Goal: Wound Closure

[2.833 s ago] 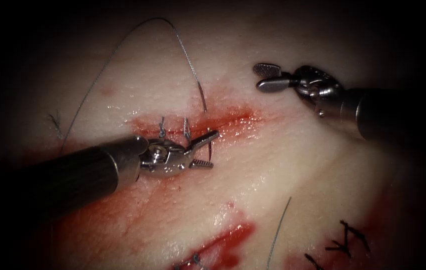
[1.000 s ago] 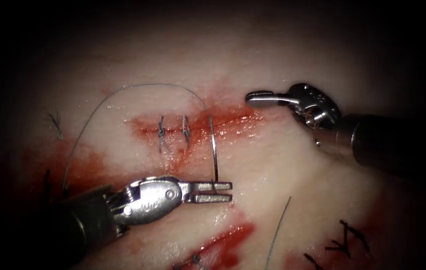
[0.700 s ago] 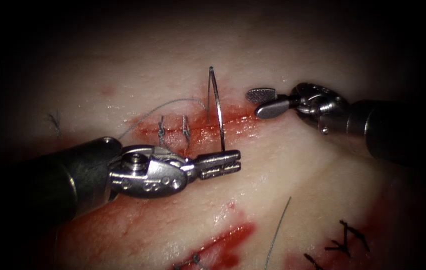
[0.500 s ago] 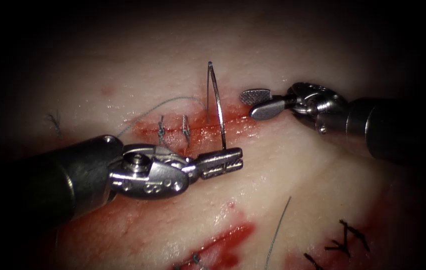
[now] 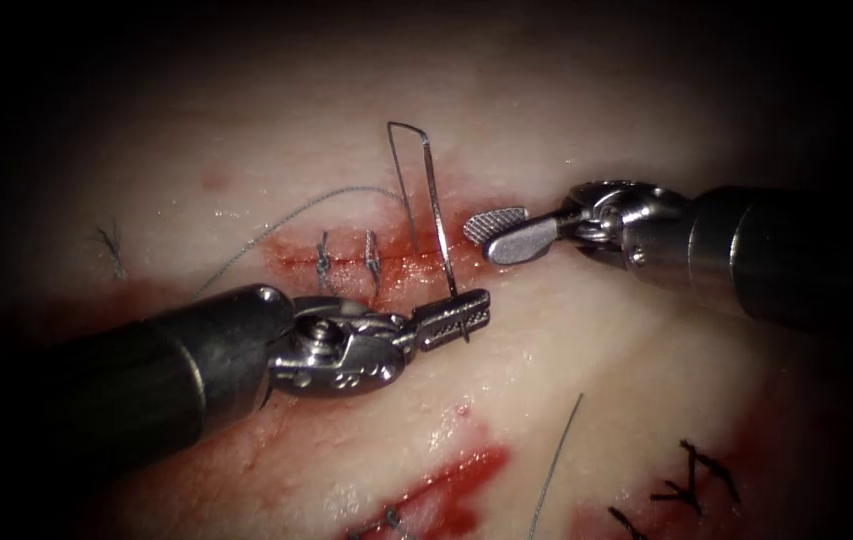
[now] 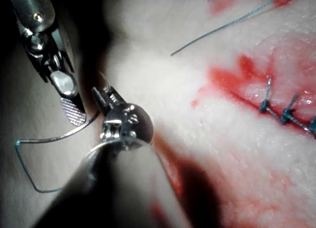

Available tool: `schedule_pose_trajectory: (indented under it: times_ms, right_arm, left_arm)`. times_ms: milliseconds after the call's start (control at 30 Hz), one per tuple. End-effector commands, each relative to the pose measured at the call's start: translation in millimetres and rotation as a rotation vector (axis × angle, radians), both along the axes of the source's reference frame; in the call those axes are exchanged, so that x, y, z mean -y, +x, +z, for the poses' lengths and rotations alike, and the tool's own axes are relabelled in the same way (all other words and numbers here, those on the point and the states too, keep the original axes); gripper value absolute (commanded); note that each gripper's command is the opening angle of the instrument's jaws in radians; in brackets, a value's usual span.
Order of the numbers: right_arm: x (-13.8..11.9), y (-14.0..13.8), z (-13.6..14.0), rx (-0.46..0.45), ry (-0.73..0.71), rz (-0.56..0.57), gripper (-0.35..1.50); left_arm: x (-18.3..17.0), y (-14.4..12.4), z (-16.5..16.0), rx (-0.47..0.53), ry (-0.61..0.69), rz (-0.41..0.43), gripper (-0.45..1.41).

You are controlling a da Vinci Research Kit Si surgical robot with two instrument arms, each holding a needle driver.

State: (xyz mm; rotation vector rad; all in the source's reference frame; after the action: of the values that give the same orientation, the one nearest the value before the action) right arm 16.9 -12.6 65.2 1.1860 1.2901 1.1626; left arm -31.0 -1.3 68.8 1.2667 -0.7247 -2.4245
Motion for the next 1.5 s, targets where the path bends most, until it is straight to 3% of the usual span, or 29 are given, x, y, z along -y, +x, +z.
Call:
schedule_pose_trajectory:
  times_ms: [33,167,400,1033,1067,1133,1233,1267,1433,1467,1500]
  right_arm:
    - [-0.7,1.1,0.3,-0.001,-0.003,0.005,1.28]
    - [-0.9,1.9,0.3,0.026,-0.011,0.028,1.28]
    - [-1.2,3.3,0.6,0.171,-0.103,0.069,1.28]
    - [-1.5,4.0,0.3,0.205,-0.209,0.093,1.10]
    - [-1.5,4.1,0.3,0.206,-0.216,0.093,1.05]
    - [-1.4,4.1,0.3,0.206,-0.228,0.096,0.73]
    - [-1.1,4.0,0.5,0.237,-0.243,0.082,-0.18]
    - [-1.0,4.0,0.6,0.249,-0.244,0.076,-0.35]
    - [-0.9,3.6,0.9,0.307,-0.251,0.057,-0.35]
    - [-0.9,3.5,1.0,0.310,-0.251,0.060,-0.35]
    - [-1.0,3.3,1.0,0.312,-0.257,0.060,-0.35]
  left_arm:
    - [-0.6,-0.7,0.6,-0.009,0.000,0.001,-0.45]
    - [-0.2,-1.2,0.9,-0.030,-0.008,0.004,-0.45]
    - [0.2,-1.7,0.6,-0.031,-0.011,0.012,-0.45]
    - [1.0,-2.7,1.0,-0.042,-0.001,0.044,-0.45]
    - [1.1,-2.7,1.0,-0.042,-0.001,0.044,-0.45]
    - [1.1,-2.7,1.0,-0.042,-0.001,0.044,-0.45]
    - [1.0,-2.7,1.0,-0.042,0.000,0.044,-0.45]
    - [1.0,-2.7,1.0,-0.042,0.000,0.044,-0.45]
    - [1.1,-2.7,0.8,-0.045,-0.005,0.046,-0.45]
    - [1.2,-2.7,0.8,-0.045,-0.005,0.046,-0.33]
    - [1.1,-2.7,0.7,-0.046,-0.002,0.048,0.00]
